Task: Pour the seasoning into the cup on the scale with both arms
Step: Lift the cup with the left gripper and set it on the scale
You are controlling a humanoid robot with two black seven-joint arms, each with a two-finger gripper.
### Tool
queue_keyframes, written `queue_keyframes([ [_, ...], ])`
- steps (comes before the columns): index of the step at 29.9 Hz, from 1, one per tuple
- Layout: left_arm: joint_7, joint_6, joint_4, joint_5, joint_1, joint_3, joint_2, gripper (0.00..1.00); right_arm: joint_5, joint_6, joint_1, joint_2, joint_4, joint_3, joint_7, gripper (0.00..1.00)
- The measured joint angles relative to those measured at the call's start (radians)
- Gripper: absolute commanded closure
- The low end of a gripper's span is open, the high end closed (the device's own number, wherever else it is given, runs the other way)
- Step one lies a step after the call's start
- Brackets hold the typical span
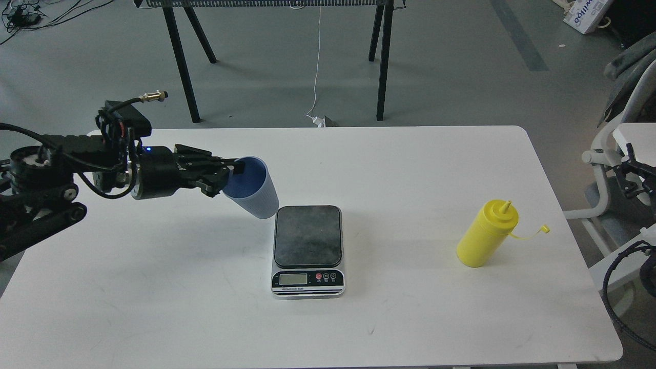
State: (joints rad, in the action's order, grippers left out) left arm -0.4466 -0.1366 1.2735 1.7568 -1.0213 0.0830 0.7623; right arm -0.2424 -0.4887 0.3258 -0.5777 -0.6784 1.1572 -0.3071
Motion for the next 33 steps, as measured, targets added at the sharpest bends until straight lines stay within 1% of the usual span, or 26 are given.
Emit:
queue_keyframes([
  [3, 0.019, -0.024, -0.062, 0.039, -0.025, -0.046, -0.094, 0.96, 0.0, 0.0, -0.016, -0.008, 0.001, 0.015, -0.001, 0.01],
  [7, 0.028, -0.03, -0.126, 0.049, -0.045, -0.104, -0.189, 0.96, 0.0, 0.0, -0.031, -0.018, 0.003, 0.027, -0.001, 0.01],
  [13, 0.031, -0.031, -0.172, 0.049, -0.038, -0.116, -0.241, 0.96, 0.0, 0.0, -0.034, -0.021, 0.004, 0.028, -0.001, 0.01],
  [20, 0.038, -0.031, -0.19, 0.048, -0.035, -0.129, -0.274, 0.9, 0.0, 0.0, -0.034, -0.022, 0.004, 0.029, -0.001, 0.01],
  [24, 0.04, -0.031, -0.195, 0.047, -0.038, -0.13, -0.282, 0.73, 0.0, 0.0, -0.034, -0.023, 0.004, 0.029, -0.001, 0.01],
  [26, 0.04, -0.031, -0.199, 0.047, -0.038, -0.131, -0.283, 0.69, 0.0, 0.0, -0.034, -0.023, 0.004, 0.029, -0.001, 0.01],
  [28, 0.043, -0.031, -0.204, 0.047, -0.038, -0.131, -0.284, 0.62, 0.0, 0.0, -0.034, -0.023, 0.004, 0.029, -0.001, 0.01],
  [29, 0.045, -0.031, -0.205, 0.047, -0.038, -0.131, -0.285, 0.56, 0.0, 0.0, -0.034, -0.023, 0.004, 0.029, -0.001, 0.01],
  [30, 0.046, -0.031, -0.205, 0.047, -0.038, -0.131, -0.285, 0.48, 0.0, 0.0, -0.034, -0.023, 0.004, 0.029, -0.001, 0.01],
  [32, 0.046, -0.031, -0.205, 0.048, -0.038, -0.131, -0.284, 0.32, 0.0, 0.0, -0.034, -0.023, 0.004, 0.029, -0.001, 0.01],
  [33, 0.046, -0.03, -0.205, 0.045, -0.039, -0.13, -0.28, 0.2, 0.0, 0.0, -0.034, -0.023, 0.004, 0.029, -0.001, 0.01],
])
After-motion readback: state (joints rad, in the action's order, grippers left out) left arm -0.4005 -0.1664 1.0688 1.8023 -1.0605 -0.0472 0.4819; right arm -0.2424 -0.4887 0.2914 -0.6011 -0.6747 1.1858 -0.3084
